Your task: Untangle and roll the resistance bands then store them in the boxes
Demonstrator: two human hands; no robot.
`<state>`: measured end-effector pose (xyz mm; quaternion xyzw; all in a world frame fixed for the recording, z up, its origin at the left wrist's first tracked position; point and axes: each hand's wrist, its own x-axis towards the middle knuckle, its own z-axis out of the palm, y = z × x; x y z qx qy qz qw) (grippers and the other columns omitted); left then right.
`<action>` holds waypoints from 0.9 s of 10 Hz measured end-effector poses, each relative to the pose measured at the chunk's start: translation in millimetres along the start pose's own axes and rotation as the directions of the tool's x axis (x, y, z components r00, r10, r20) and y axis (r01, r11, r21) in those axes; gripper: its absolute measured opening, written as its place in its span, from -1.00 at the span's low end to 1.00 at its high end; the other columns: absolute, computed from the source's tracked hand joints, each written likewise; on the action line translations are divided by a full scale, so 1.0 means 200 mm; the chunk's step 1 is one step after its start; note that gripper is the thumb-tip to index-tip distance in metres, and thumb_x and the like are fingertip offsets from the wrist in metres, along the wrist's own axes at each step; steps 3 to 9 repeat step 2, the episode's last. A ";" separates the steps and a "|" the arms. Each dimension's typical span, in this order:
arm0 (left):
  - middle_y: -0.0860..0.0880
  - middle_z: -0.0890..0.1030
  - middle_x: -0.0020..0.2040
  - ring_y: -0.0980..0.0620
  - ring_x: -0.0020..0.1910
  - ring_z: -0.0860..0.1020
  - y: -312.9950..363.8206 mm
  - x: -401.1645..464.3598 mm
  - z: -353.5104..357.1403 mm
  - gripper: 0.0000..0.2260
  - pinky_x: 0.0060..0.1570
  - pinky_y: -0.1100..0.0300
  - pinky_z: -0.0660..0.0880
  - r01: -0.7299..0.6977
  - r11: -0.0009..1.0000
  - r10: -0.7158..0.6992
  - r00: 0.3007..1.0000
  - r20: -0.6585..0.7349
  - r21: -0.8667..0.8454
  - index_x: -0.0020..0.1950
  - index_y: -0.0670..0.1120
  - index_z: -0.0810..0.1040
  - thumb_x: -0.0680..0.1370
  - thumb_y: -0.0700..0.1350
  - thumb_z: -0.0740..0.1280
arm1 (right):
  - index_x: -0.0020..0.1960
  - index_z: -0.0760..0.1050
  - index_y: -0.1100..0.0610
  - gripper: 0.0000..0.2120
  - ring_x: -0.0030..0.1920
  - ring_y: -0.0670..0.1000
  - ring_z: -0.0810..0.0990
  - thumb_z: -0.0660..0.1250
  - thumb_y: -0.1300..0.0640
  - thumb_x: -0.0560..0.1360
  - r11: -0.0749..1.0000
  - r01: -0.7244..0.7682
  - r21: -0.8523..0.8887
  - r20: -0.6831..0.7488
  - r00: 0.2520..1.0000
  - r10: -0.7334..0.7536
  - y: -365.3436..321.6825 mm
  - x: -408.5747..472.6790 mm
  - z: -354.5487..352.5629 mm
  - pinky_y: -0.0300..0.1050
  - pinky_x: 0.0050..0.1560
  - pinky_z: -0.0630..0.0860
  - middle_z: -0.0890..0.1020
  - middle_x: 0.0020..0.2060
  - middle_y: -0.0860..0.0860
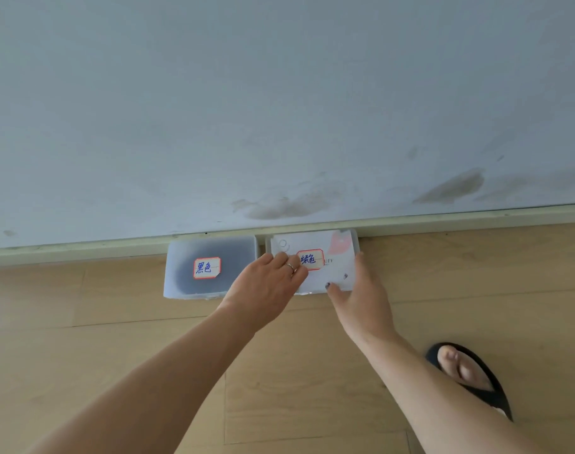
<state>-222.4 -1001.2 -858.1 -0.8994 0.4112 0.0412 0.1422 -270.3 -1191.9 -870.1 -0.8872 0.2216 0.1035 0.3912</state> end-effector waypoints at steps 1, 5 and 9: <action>-0.08 0.57 0.27 -0.07 0.10 0.56 -0.01 0.02 -0.06 -0.62 0.03 0.09 0.45 0.017 0.999 -0.012 0.991 0.136 -0.040 0.37 -0.12 0.44 0.61 0.03 0.34 | 0.51 0.29 0.07 -0.42 0.13 0.16 0.60 0.40 0.09 0.55 0.993 -0.025 -0.113 0.113 0.993 0.038 0.00 -0.01 -0.05 0.05 0.05 0.57 0.60 0.18 0.06; -0.11 0.40 0.45 -0.11 0.33 0.45 -0.02 0.06 -0.20 -0.49 0.27 0.06 0.35 0.055 0.992 -0.026 0.971 0.239 -0.115 0.49 -0.14 0.27 0.67 0.16 0.22 | 0.41 0.36 0.00 -0.57 0.10 0.18 0.60 0.31 0.09 0.56 0.978 -0.061 -0.200 0.120 0.989 0.086 -0.09 0.05 -0.19 0.04 0.01 0.58 0.60 0.16 0.05; -0.11 0.40 0.45 -0.11 0.33 0.45 -0.02 0.06 -0.20 -0.49 0.27 0.06 0.35 0.055 0.992 -0.026 0.971 0.239 -0.115 0.49 -0.14 0.27 0.67 0.16 0.22 | 0.41 0.36 0.00 -0.57 0.10 0.18 0.60 0.31 0.09 0.56 0.978 -0.061 -0.200 0.120 0.989 0.086 -0.09 0.05 -0.19 0.04 0.01 0.58 0.60 0.16 0.05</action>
